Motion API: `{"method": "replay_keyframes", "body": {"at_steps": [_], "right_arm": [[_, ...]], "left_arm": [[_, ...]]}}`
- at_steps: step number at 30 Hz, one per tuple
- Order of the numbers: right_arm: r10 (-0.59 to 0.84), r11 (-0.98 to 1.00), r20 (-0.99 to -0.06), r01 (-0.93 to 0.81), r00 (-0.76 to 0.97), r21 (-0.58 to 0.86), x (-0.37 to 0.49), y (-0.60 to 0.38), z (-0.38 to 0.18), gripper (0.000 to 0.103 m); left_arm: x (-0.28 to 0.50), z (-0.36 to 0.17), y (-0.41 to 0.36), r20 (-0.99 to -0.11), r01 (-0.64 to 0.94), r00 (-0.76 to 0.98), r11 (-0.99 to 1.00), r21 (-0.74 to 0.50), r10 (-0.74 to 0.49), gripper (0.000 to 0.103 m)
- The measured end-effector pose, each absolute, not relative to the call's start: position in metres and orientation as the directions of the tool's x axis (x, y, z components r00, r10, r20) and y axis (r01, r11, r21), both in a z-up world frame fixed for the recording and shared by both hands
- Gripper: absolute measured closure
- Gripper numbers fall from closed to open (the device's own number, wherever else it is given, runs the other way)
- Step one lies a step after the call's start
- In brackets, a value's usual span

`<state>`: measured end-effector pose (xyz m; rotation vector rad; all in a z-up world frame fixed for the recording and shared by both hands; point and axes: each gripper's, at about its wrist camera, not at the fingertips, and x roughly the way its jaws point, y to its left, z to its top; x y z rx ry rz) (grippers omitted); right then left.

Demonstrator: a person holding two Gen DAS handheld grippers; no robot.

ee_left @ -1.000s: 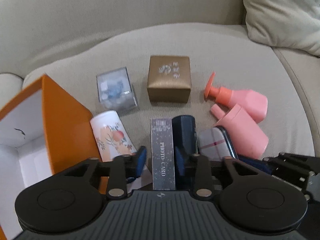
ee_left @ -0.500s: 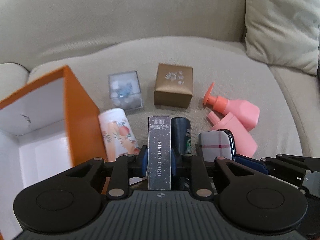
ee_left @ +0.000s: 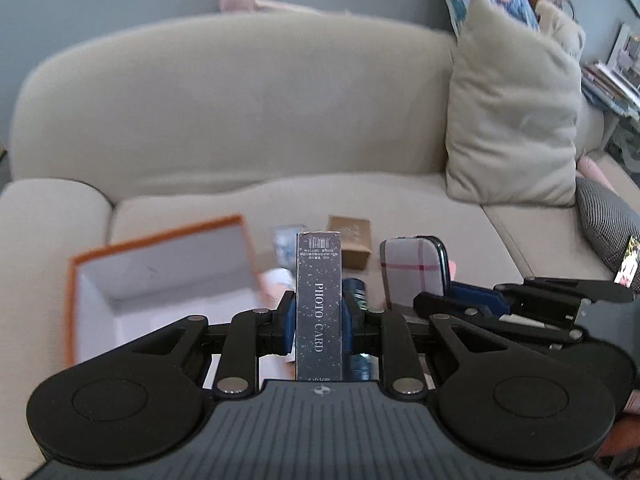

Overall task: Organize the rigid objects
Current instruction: 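Carry the photo card box into the shoebox while the right gripper carries the plaid case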

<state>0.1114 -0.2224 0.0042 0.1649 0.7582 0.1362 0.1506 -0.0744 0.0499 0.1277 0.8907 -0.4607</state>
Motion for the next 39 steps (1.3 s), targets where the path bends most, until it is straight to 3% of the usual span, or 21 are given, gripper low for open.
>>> {"method": "replay_keyframes", "body": {"at_steps": [6,12,23,39], "right_arm": [[0.291,0.953,-0.632,-0.157,0.718,0.26,0.111,-0.182,0.034,0.085],[0.425,0.901,-0.657,-0.225,0.623,0.37,0.138,-0.134,0.029,0.085],[0.375,0.927,-0.792,-0.177,0.481,0.332,0.215,-0.079,-0.037,0.085],[0.297,0.955,-0.824,-0.172,0.482,0.243,0.263,-0.091,-0.065,0.085]], "left_arm": [[0.146,0.074,-0.011,-0.748,0.382,0.591,0.922,-0.071,-0.302,0.078],[0.163,0.05,0.049,-0.773,0.291,0.574,0.95,-0.116,-0.27,0.078],[0.231,-0.033,0.068,-0.857,0.235,0.453,0.96,-0.153,-0.247,0.078],[0.297,-0.095,0.032,-0.938,0.195,0.308,0.976,-0.099,-0.157,0.078]]}}
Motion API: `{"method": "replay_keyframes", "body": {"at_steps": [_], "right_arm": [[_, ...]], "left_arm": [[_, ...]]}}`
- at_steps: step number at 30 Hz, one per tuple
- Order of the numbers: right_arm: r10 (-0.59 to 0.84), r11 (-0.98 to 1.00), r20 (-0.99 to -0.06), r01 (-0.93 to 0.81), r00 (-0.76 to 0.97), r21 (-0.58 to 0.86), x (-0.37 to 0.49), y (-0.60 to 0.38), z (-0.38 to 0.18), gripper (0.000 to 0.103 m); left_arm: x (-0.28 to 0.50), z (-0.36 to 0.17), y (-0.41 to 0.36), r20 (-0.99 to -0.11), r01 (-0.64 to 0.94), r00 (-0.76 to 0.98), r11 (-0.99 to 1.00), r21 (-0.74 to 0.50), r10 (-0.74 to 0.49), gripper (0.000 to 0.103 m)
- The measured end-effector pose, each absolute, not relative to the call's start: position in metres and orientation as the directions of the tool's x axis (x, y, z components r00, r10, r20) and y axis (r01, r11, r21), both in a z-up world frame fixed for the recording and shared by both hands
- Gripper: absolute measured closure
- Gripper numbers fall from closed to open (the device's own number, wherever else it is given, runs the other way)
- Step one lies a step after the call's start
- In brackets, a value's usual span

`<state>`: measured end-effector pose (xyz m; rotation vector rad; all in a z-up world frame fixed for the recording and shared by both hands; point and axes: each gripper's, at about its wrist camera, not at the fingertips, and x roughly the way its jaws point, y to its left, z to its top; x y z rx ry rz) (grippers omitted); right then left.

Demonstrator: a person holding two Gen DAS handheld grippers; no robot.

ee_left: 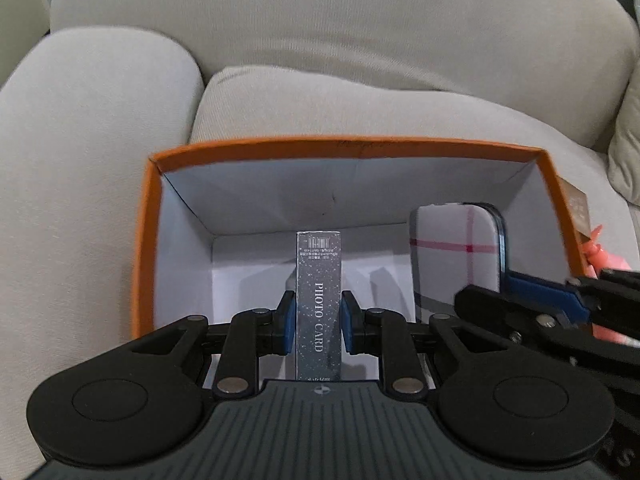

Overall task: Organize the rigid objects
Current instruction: 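Carry the photo card box into the shoebox while the right gripper carries the plaid case, then open the left gripper to drop the photo card box inside the shoebox, then lower the plaid case into the shoebox and open the right gripper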

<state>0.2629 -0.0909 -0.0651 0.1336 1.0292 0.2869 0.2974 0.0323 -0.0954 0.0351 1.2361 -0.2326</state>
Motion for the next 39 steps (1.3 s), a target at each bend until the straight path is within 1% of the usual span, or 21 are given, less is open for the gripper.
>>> {"method": "replay_keyframes", "body": {"at_steps": [4,6,8,10,12,14,15,18,21,24,27,29,33,34,35,39], "right_arm": [[0.295,0.955,-0.821,-0.18,0.489,0.236,0.262,-0.092,-0.067,0.085],[0.304,0.952,-0.821,-0.179,0.483,0.247,0.261,-0.093,-0.066,0.085],[0.306,0.952,-0.822,-0.181,0.481,0.248,0.261,-0.094,-0.065,0.085],[0.305,0.952,-0.821,-0.188,0.483,0.243,0.258,-0.093,-0.063,0.085],[0.309,0.95,-0.819,-0.191,0.483,0.246,0.257,-0.092,-0.063,0.085],[0.316,0.948,-0.818,-0.196,0.481,0.251,0.257,-0.091,-0.063,0.085],[0.319,0.947,-0.818,-0.199,0.479,0.253,0.256,-0.088,-0.063,0.085],[0.328,0.943,-0.818,-0.211,0.473,0.256,0.254,-0.083,-0.063,0.085],[0.338,0.939,-0.82,-0.22,0.461,0.264,0.253,-0.076,-0.064,0.085],[0.359,0.933,-0.827,-0.2,0.432,0.3,0.256,-0.07,-0.07,0.085],[0.385,0.923,-0.84,-0.144,0.383,0.357,0.261,-0.063,-0.082,0.085],[0.385,0.921,-0.847,-0.097,0.366,0.377,0.265,-0.059,-0.092,0.085],[0.386,0.912,-0.853,-0.005,0.352,0.41,0.279,-0.06,-0.106,0.085],[0.392,0.907,-0.852,0.012,0.346,0.422,0.284,-0.06,-0.108,0.085],[0.396,0.903,-0.852,0.025,0.342,0.43,0.287,-0.06,-0.11,0.085],[0.413,0.883,-0.848,0.082,0.333,0.463,0.299,-0.061,-0.118,0.085]], "left_arm": [[0.302,-0.095,0.031,-0.929,0.197,0.331,0.975,-0.102,-0.165,0.078],[0.302,-0.094,0.034,-0.931,0.19,0.331,0.977,-0.093,-0.153,0.075],[0.298,-0.087,0.034,-0.929,0.206,0.352,0.978,-0.045,-0.117,0.063],[0.293,-0.076,0.03,-0.924,0.245,0.371,0.969,-0.001,-0.095,0.062],[0.285,-0.07,0.024,-0.917,0.293,0.396,0.952,0.084,-0.041,0.063],[0.281,-0.069,0.019,-0.902,0.311,0.43,0.931,0.193,0.044,0.065],[0.279,-0.069,0.019,-0.895,0.316,0.443,0.924,0.215,0.057,0.065],[0.276,-0.061,0.029,-0.902,0.303,0.432,0.939,0.161,0.015,0.066],[0.265,-0.041,0.04,-0.885,0.301,0.464,0.945,0.126,-0.03,0.066],[0.256,-0.017,0.058,-0.863,0.282,0.5,0.956,0.08,-0.075,0.066],[0.242,-0.001,0.077,-0.847,0.258,0.527,0.963,0.08,-0.071,0.066],[0.24,0.002,0.086,-0.856,0.244,0.515,0.966,0.083,-0.057,0.065],[0.234,-0.01,0.103,-0.89,0.229,0.447,0.973,0.018,-0.089,0.065],[0.234,-0.015,0.106,-0.895,0.224,0.434,0.975,0.001,-0.099,0.067],[0.235,-0.021,0.105,-0.899,0.222,0.425,0.975,-0.013,-0.108,0.071],[0.235,-0.039,0.113,-0.904,0.218,0.399,0.974,-0.069,-0.154,0.082]]}}
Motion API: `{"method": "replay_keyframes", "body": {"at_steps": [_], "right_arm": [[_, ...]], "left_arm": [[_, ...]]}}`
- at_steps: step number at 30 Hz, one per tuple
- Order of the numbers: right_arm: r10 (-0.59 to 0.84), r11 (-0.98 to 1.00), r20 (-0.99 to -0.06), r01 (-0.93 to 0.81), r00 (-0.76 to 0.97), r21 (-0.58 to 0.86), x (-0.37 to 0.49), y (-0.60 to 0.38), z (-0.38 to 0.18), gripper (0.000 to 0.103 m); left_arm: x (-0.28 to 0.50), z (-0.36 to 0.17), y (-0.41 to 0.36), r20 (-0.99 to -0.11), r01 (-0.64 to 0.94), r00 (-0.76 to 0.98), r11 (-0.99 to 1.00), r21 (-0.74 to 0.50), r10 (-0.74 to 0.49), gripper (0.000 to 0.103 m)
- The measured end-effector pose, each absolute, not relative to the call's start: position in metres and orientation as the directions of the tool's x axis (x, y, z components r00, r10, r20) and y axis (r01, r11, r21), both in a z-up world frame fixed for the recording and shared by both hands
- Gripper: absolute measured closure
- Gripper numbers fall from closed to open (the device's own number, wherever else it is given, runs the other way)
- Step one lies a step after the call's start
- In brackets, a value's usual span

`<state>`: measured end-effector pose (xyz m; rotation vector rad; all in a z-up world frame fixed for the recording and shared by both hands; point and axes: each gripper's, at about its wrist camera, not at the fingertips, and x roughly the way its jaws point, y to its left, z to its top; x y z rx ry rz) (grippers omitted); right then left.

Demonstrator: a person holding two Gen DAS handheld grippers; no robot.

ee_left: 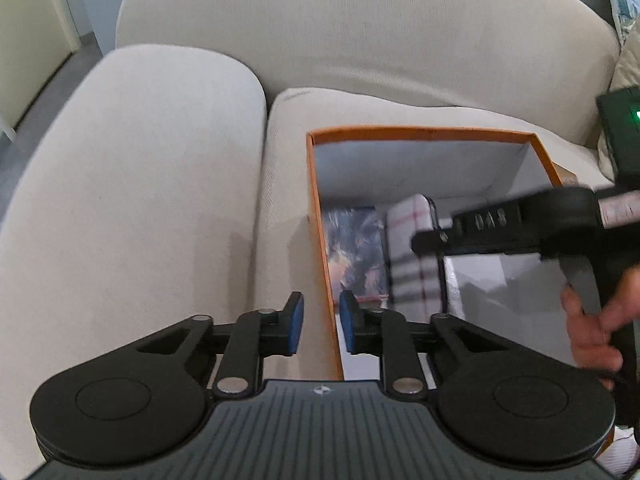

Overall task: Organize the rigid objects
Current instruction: 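Lower the plaid case into the shoebox and open the right gripper, then move both grippers out of the shoebox back toward the remaining items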

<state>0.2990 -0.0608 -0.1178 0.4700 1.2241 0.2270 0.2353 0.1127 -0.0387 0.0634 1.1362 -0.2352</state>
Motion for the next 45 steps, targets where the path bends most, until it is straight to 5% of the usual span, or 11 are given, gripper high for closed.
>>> {"method": "replay_keyframes", "body": {"at_steps": [8,15,27,34,45], "right_arm": [[0.447,0.845,-0.826,0.143,0.344,0.516,0.313,-0.066,-0.127,0.085],[0.342,0.936,-0.88,-0.037,0.331,0.349,0.309,-0.052,-0.115,0.077],[0.214,0.866,-0.948,-0.495,0.234,0.073,0.291,-0.022,-0.114,0.025],[0.11,0.727,-0.976,-0.685,0.188,-0.05,0.274,0.002,-0.131,0.031],[0.115,0.705,-0.973,-0.706,0.199,-0.061,0.279,0.014,-0.136,0.042]], "left_arm": [[0.236,-0.043,0.113,-0.901,0.232,0.396,0.969,-0.09,-0.178,0.094],[0.236,-0.046,0.113,-0.9,0.221,0.398,0.971,-0.092,-0.176,0.097],[0.236,-0.047,0.114,-0.897,0.19,0.402,0.975,-0.112,-0.182,0.097],[0.235,-0.045,0.113,-0.896,0.193,0.405,0.975,-0.108,-0.18,0.097],[0.233,-0.042,0.112,-0.9,0.196,0.402,0.976,-0.095,-0.168,0.097]]}}
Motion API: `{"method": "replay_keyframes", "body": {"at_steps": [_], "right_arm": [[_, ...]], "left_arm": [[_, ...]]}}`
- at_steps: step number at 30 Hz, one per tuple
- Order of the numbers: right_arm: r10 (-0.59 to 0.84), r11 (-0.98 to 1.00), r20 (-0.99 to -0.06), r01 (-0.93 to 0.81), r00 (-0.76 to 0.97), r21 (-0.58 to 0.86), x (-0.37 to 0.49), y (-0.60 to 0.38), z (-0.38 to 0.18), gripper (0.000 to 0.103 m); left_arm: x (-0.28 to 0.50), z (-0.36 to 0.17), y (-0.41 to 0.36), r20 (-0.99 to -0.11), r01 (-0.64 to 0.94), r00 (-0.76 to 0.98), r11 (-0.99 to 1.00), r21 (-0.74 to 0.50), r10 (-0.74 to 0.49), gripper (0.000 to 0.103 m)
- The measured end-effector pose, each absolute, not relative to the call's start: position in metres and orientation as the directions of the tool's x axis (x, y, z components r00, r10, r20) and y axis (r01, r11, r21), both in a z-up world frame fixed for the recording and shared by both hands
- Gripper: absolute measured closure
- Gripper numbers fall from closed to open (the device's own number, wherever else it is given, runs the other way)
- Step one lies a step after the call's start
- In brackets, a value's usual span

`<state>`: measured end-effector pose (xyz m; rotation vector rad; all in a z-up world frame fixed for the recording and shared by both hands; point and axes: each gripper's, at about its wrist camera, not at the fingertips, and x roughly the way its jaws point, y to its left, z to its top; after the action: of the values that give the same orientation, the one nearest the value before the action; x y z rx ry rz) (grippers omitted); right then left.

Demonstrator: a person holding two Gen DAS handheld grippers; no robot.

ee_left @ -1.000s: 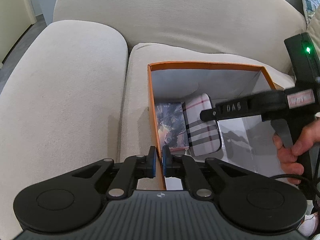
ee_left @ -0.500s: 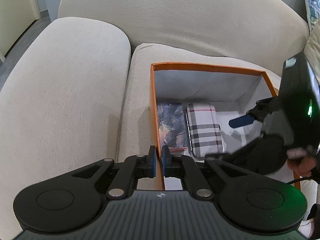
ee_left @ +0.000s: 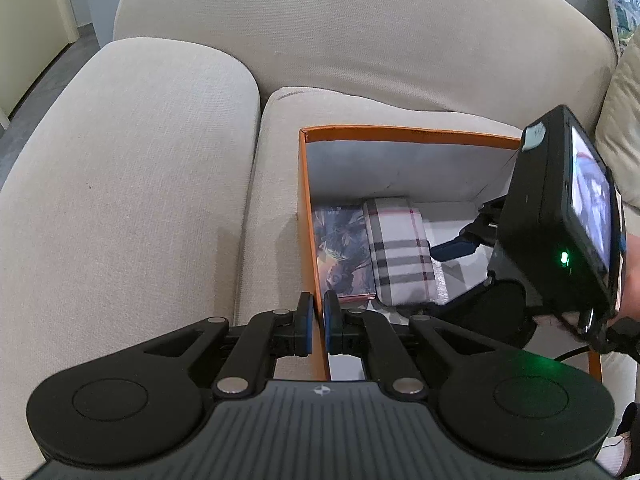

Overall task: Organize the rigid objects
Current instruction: 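Move both grippers out of the shoebox back toward the remaining items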

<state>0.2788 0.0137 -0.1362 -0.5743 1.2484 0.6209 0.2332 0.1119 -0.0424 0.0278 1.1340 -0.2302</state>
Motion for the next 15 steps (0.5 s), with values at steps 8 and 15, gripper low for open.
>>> {"method": "replay_keyframes", "body": {"at_steps": [8,15], "right_arm": [[0.146,0.737,-0.968,-0.675,0.206,-0.032,0.273,0.002,-0.126,0.041],[0.313,0.756,-0.902,-0.653,0.298,0.046,0.246,-0.039,-0.049,0.033]], "left_arm": [[0.231,-0.036,0.105,-0.896,0.183,0.43,0.982,-0.033,-0.11,0.093],[0.206,-0.003,0.097,-0.84,0.139,0.534,0.99,-0.02,-0.092,0.092]]}}
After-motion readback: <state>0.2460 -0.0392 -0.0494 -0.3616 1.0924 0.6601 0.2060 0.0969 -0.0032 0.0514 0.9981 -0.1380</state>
